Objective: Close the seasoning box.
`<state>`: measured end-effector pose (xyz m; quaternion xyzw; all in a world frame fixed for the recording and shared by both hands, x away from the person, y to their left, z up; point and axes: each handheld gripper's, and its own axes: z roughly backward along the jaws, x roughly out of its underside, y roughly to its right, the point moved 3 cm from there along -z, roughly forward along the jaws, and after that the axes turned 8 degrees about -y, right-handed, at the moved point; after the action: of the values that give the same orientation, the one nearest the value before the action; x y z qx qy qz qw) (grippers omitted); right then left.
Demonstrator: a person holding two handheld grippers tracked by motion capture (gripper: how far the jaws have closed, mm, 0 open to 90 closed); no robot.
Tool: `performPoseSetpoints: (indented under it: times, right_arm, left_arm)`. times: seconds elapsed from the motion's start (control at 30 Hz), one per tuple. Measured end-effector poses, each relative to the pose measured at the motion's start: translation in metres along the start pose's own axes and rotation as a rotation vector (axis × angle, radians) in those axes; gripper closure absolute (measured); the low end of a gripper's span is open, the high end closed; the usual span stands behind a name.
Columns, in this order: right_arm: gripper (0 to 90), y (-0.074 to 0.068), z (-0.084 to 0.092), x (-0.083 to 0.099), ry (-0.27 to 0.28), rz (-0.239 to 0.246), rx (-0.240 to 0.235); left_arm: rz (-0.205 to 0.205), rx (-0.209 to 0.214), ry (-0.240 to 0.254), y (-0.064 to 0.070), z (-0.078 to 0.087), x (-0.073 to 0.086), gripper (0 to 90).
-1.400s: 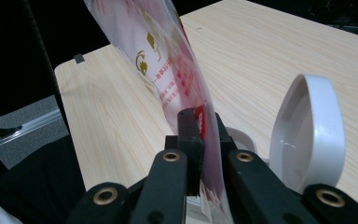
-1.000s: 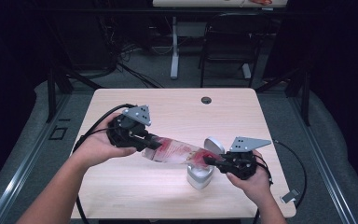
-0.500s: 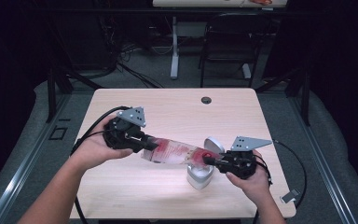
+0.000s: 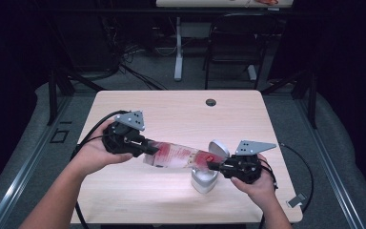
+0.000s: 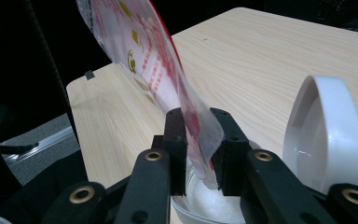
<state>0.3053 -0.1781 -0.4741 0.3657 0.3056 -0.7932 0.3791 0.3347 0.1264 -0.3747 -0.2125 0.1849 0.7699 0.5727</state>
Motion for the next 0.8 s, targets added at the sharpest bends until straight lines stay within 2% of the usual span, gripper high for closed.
performPoseSetpoints:
  times: [0.23,0.6,0.8]
  right_arm:
    - [79.2,-0.001,-0.004,0.001,-0.002,0.003,-0.007]
    - [78.6,0.000,-0.005,0.003,0.001,-0.009,-0.021]
    - [82.8,-0.003,-0.006,0.000,0.005,0.019,-0.004]
  left_arm:
    - [0.011,0.006,0.009,-0.001,-0.001,0.008,77.7]
    - [0.020,0.014,0.048,-0.002,-0.003,0.018,77.7]
    - [0.032,0.014,0.059,-0.004,-0.004,0.024,77.3]
